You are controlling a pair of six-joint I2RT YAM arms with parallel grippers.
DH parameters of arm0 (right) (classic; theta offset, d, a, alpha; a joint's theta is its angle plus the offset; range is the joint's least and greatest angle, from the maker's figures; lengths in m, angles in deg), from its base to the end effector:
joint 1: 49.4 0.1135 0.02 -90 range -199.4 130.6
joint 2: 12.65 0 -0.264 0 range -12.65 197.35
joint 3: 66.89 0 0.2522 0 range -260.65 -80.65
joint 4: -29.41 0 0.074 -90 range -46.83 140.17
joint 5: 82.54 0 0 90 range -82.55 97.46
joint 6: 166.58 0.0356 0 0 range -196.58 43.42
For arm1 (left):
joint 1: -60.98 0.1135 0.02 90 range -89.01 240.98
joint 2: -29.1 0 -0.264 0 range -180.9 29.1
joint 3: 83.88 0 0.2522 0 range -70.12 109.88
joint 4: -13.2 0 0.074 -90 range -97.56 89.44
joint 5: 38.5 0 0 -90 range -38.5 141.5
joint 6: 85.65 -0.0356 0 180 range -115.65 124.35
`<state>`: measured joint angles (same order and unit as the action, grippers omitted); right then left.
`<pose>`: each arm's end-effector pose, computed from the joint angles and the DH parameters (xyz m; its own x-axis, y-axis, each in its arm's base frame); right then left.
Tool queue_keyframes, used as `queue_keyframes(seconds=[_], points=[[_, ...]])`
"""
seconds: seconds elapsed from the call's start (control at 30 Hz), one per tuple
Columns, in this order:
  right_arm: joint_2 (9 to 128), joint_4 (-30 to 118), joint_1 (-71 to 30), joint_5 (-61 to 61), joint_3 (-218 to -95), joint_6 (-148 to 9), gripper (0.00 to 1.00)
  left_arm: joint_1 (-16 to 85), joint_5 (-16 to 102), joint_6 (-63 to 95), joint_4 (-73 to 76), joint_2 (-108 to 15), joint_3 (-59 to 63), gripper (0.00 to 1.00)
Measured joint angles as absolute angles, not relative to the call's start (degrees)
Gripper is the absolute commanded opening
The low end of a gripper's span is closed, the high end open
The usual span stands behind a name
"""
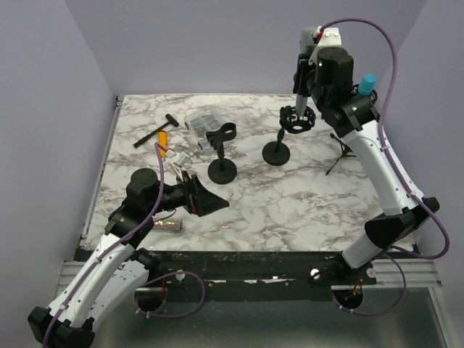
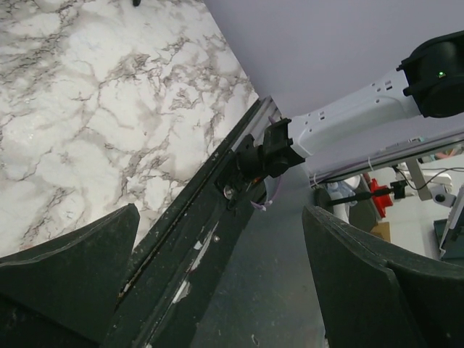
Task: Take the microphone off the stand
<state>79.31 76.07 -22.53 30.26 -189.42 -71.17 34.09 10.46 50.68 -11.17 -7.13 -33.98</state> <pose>0.3174 0.1453 0.4760 -0.2541 -0.0313 -0.9667 -0.0608 0.9980 -0.0163 0.1243 -0.0892 0.3104 -0.7773 -0.2175 -0.5903 0.5131 0.3238 -0.7949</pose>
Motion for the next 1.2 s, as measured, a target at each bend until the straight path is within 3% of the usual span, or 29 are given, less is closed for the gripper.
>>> queue_keyframes(seconds=[0.2, 0.37, 0.63, 0.83, 0.97, 1.2], points=[[79.1, 76.7, -22.5, 29.1, -199.2, -71.5, 0.14, 31.8, 10.5, 50.9, -11.0, -8.3, -32.7, 0.99], [74.9, 77.5, -22.5, 21.5, -197.3, -68.2, 0.12, 31.2, 10.5, 51.5, -10.7, -8.7, -31.5, 0.99], [59.9, 74.1, -22.7, -5.5, -172.5, -59.5, 0.11, 30.8, 9.3, 55.3, -5.6, -10.0, -30.7, 0.98], [53.7, 66.7, -22.4, -23.9, -153.5, -53.4, 0.11, 30.6, 9.0, 58.2, -0.6, -9.8, -30.4, 0.93], [51.8, 64.4, -21.3, -29.0, -144.3, -51.5, 0.1, 30.4, 10.5, 61.1, 1.5, -10.1, -30.4, 0.88], [48.8, 59.0, -16.1, -32.3, -135.0, -47.9, 0.1, 26.3, 14.9, 63.1, 2.0, -16.8, -27.6, 0.91]])
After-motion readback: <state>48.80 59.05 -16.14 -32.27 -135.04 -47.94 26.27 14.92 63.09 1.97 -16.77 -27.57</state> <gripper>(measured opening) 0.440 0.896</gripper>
